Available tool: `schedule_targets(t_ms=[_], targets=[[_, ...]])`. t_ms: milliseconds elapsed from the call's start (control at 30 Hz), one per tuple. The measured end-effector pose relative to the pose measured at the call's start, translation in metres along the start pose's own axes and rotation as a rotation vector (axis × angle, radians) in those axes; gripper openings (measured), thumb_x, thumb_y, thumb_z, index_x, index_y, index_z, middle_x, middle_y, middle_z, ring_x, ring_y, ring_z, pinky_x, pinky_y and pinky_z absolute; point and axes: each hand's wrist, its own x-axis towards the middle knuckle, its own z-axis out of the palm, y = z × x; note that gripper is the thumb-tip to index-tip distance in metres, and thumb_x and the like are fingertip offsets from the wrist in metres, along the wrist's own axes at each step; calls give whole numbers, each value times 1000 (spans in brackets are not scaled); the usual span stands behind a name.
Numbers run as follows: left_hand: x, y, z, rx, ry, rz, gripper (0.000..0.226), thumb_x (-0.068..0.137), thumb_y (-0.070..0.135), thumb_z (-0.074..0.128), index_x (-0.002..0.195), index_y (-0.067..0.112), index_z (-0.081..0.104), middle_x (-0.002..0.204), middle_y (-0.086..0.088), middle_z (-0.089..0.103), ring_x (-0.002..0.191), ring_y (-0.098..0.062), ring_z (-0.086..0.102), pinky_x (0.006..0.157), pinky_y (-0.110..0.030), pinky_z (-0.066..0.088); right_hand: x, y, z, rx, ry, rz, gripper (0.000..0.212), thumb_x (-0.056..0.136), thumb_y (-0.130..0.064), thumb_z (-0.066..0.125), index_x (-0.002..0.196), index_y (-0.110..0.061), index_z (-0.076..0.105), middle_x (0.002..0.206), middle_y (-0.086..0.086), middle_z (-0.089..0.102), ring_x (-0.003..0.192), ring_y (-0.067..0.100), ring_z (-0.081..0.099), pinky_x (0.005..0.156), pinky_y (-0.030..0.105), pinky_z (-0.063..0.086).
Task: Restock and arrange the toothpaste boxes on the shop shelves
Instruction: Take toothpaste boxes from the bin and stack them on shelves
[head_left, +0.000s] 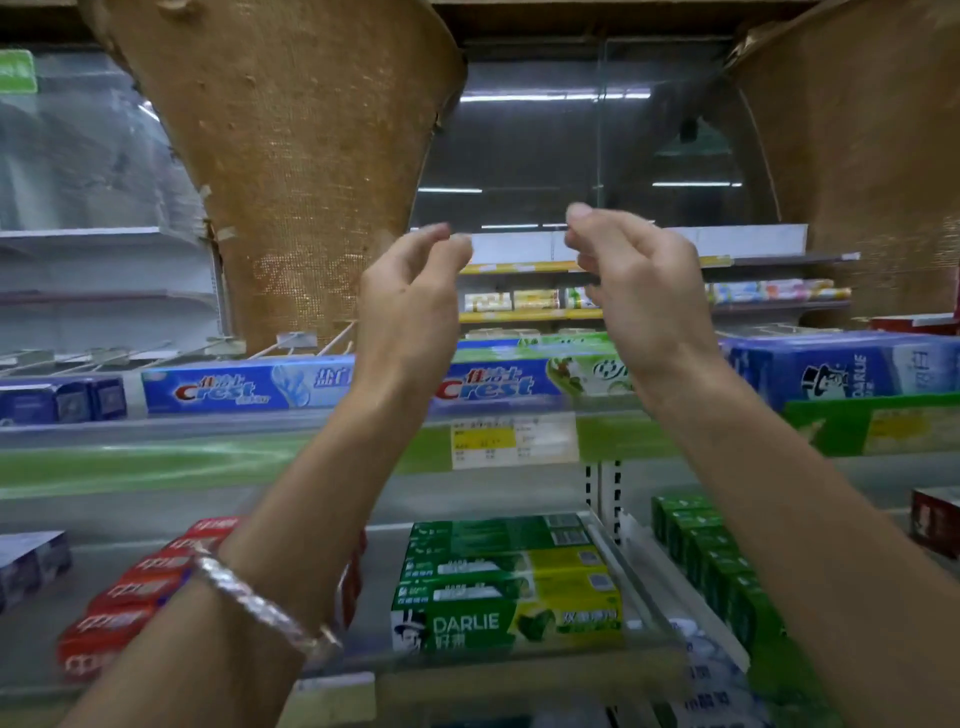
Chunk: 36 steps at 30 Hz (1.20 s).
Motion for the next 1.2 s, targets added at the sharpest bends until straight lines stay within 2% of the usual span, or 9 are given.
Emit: schedule_targets(t_ms=[167, 267, 333, 433, 633, 700, 800, 967, 1200], targets=[[-42, 6, -26, -186, 21, 82, 34, 83, 38, 44, 111, 28, 59, 119, 7, 64, 116, -8, 59, 103, -35, 45, -53, -8, 42, 297, -78, -15, 14, 94, -34, 52, 97, -28, 65, 92, -16, 71, 92, -7, 64, 80, 15, 50], [-67, 2, -59, -205, 39, 83, 34, 85, 36, 41, 112, 28, 58, 125, 5, 62, 117, -10, 59, 100, -32, 47, -86, -10, 73, 431, -111, 45, 28, 84, -37, 52, 105, -23, 65, 102, -9, 72, 99, -1, 65, 89, 21, 52], [-87, 1, -81, -213, 67, 70, 33, 85, 35, 40, 110, 28, 60, 120, 8, 64, 114, -10, 61, 95, -29, 48, -106, -9, 89, 491, -135, 66, 28, 81, -36, 51, 102, -24, 64, 103, -6, 72, 101, 2, 65, 91, 24, 51], [-120, 6, -119, -140, 151, 83, 30, 85, 35, 39, 105, 30, 61, 111, 13, 67, 110, -9, 62, 91, -27, 47, -142, -11, 114, 558, -201, 116, 28, 81, -37, 51, 103, -25, 64, 108, -3, 71, 105, 3, 64, 96, 28, 49], [-198, 17, -184, 79, 262, 68, 43, 81, 48, 39, 115, 30, 58, 127, 5, 62, 118, -11, 59, 96, -29, 46, -226, -19, 153, 663, -366, 219, 50, 71, -53, 52, 113, -27, 63, 115, -4, 69, 109, 2, 62, 90, 25, 50], [-226, 25, -209, 118, 322, 53, 45, 82, 47, 38, 117, 27, 58, 128, 2, 62, 118, -14, 59, 100, -33, 47, -256, -28, 167, 679, -423, 255, 50, 75, -51, 53, 115, -24, 63, 114, -3, 69, 109, 4, 63, 90, 25, 50], [-267, 36, -250, 213, 404, 24, 47, 84, 48, 35, 121, 26, 56, 128, 5, 63, 120, -14, 58, 102, -35, 45, -299, -43, 192, 735, -494, 304, 36, 80, -43, 55, 111, -26, 64, 110, -3, 70, 106, 4, 64, 90, 26, 51], [-326, 47, -326, 332, 482, -19, 47, 87, 45, 33, 122, 24, 56, 131, 1, 61, 121, -17, 57, 99, -32, 44, -381, -65, 239, 778, -621, 354, 39, 85, -35, 50, 120, -21, 61, 113, -4, 69, 109, 6, 62, 93, 22, 50], [-390, 25, -463, 363, 477, -83, 45, 89, 43, 32, 122, 24, 56, 129, 2, 61, 120, -17, 58, 97, -31, 44, -495, -73, 335, 721, -653, 449, 40, 84, -36, 52, 120, -21, 61, 111, -7, 68, 103, -1, 62, 77, 9, 48]])
